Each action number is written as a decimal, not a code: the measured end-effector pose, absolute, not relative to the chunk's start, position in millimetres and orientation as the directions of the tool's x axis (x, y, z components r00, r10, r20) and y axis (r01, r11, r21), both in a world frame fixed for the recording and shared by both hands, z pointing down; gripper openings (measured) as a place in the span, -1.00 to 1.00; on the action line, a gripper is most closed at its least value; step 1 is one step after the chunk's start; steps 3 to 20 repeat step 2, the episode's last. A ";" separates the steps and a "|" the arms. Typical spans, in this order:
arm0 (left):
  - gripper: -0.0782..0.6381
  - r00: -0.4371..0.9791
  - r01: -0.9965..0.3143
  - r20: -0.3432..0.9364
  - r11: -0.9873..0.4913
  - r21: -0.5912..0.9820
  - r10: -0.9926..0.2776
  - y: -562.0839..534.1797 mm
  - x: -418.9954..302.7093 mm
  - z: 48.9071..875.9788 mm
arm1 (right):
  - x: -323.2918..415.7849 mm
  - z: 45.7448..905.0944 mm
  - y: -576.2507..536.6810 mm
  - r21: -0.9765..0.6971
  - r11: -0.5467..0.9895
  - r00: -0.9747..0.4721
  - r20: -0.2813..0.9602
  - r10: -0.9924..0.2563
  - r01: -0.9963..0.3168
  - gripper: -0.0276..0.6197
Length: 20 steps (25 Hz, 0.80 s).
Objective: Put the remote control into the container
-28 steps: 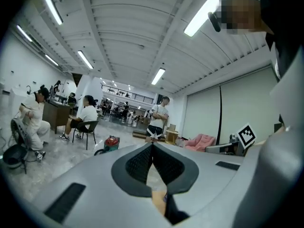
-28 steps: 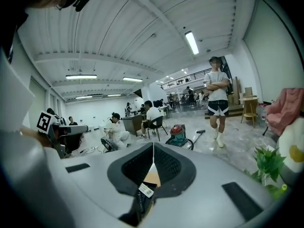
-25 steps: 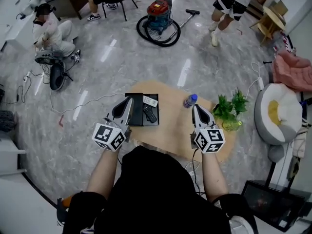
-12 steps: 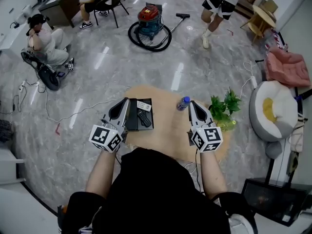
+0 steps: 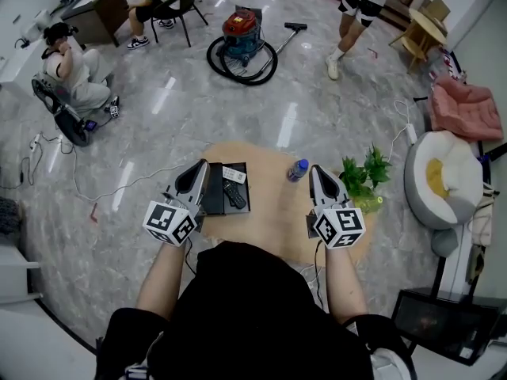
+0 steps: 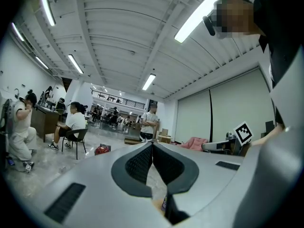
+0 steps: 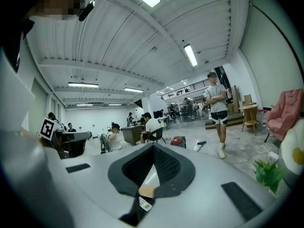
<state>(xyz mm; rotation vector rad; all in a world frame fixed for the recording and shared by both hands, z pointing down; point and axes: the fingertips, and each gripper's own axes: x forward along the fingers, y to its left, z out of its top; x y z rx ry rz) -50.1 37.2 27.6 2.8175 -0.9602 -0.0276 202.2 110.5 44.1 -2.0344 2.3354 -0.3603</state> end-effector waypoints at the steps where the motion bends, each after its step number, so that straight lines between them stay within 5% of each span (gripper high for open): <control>1: -0.76 0.795 -0.603 0.036 -0.781 0.161 -0.606 36.0 -49.3 27.0 | 201.8 43.1 109.7 -0.188 0.123 -0.149 0.132 -0.980 -0.974 -0.89; 20: -0.76 0.797 -0.601 0.037 -0.783 0.161 -0.603 34.7 -48.5 26.2 | 201.5 42.0 108.8 -0.188 0.124 -0.150 0.131 -0.980 -0.974 -0.89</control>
